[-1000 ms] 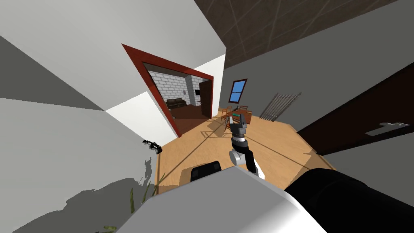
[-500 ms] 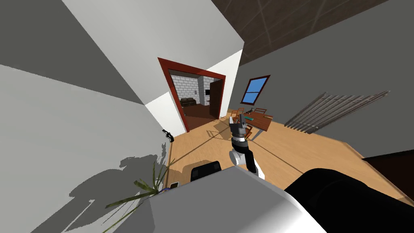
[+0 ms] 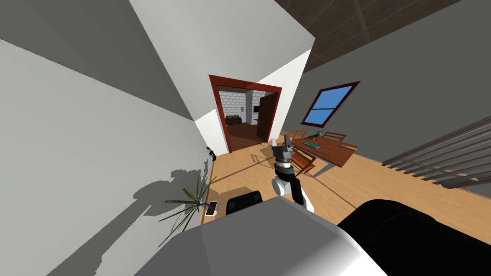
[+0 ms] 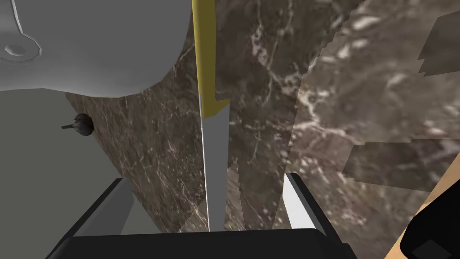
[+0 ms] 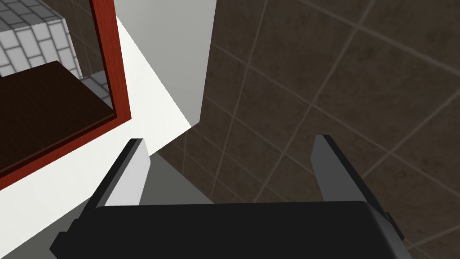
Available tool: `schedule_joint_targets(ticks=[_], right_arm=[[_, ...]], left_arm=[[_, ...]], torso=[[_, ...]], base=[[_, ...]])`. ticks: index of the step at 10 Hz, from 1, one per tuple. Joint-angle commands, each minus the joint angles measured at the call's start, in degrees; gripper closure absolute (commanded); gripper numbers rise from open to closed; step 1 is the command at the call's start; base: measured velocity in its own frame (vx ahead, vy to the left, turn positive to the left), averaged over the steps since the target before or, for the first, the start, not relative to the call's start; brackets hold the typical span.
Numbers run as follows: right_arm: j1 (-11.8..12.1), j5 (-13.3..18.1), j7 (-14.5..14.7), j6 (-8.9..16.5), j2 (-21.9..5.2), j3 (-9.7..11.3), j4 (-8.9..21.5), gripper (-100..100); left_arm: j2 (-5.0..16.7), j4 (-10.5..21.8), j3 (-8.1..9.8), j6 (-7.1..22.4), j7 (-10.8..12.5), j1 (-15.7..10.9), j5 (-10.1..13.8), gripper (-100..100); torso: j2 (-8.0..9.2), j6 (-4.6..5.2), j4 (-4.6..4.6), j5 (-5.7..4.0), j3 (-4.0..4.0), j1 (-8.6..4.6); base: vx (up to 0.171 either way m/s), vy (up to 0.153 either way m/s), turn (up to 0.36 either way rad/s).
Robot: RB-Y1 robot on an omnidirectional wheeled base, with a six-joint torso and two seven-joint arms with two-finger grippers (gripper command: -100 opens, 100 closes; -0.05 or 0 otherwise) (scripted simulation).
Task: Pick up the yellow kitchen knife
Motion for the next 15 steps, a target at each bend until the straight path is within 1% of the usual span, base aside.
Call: schedule_joint_targets(ticks=[1,2,3,4,5,6,7,11,12,13,14,15], right_arm=[[0.0,0.0,0.0,0.0,0.0,0.0,0.0,0],[0.0,0.0,0.0,0.0,0.0,0.0,0.0,0],[0.0,0.0,0.0,0.0,0.0,0.0,0.0,0],[0.0,0.0,0.0,0.0,0.0,0.0,0.0,0],[0.0,0.0,0.0,0.0,0.0,0.0,0.0,0],[0.0,0.0,0.0,0.0,0.0,0.0,0.0,0],[0.0,0.0,0.0,0.0,0.0,0.0,0.0,0],[0.0,0.0,0.0,0.0,0.0,0.0,0.0,0],[0.0,0.0,0.0,0.0,0.0,0.0,0.0,0],[0.0,0.0,0.0,0.0,0.0,0.0,0.0,0],[0.0,0.0,0.0,0.0,0.0,0.0,0.0,0],[0.0,0.0,0.0,0.0,0.0,0.0,0.0,0]], left_arm=[[0.0,0.0,0.0,0.0,0.0,0.0,0.0,-100],[0.0,0.0,-0.01,0.0,-0.1,0.0,0.0,0],[-0.3,1.3,-0.78,-0.1,0.6,-1.6,-0.3,-100],[-0.3,1.6,-0.93,-0.1,0.8,-1.9,-0.3,-100],[-0.5,2.7,-1.55,-0.1,1.3,-3.2,-0.5,-100],[-0.5,2.1,-1.26,0.0,1.1,-2.6,-0.5,-100],[-0.5,2.3,-1.32,0.0,1.1,-2.7,-0.5,100],[-0.5,2.1,-1.3,0.0,1.1,-2.8,-0.5,100],[-0.5,2.1,-1.3,0.0,1.1,-2.8,-0.5,0],[-0.2,0.8,-0.47,0.0,0.3,-1.0,-0.2,100],[-0.1,0.3,-0.17,0.0,0.1,-0.3,-0.1,100],[-0.2,0.6,-0.45,0.0,0.4,-0.8,-0.2,100]], torso=[[0.0,0.0,0.0,0.0,0.0,0.0],[-0.1,0.06,-0.02,0.01,-0.05,0.03],[-0.19,0.06,-0.04,0.01,-0.11,0.06],[-0.06,0.06,-0.02,0.01,-0.04,0.03],[0.04,0.06,0.01,0.01,0.02,0.03],[0.12,0.06,0.03,0.02,0.07,0.07],[-0.01,0.06,0.0,0.02,0.0,0.08],[-0.18,0.01,-0.1,0.03,-0.13,0.11],[-0.17,0.01,-0.1,0.04,-0.13,0.11],[-0.17,0.01,-0.1,0.04,-0.12,0.12],[-0.34,0.0,-0.15,0.03,-0.22,0.13],[-0.57,0.04,-0.22,0.01,-0.37,0.15]], base=[[-0.027,-0.007,0.048],[-0.005,-0.002,-0.009],[-0.061,-0.014,-0.021],[-0.087,-0.014,-0.017],[-0.1,-0.001,-0.015],[-0.047,0.001,-0.004],[-0.008,0.0,0.001],[0.0,0.0,0.0],[0.0,0.0,0.0],[0.059,0.007,0.037],[0.109,0.018,0.035],[0.048,0.009,0.003]])
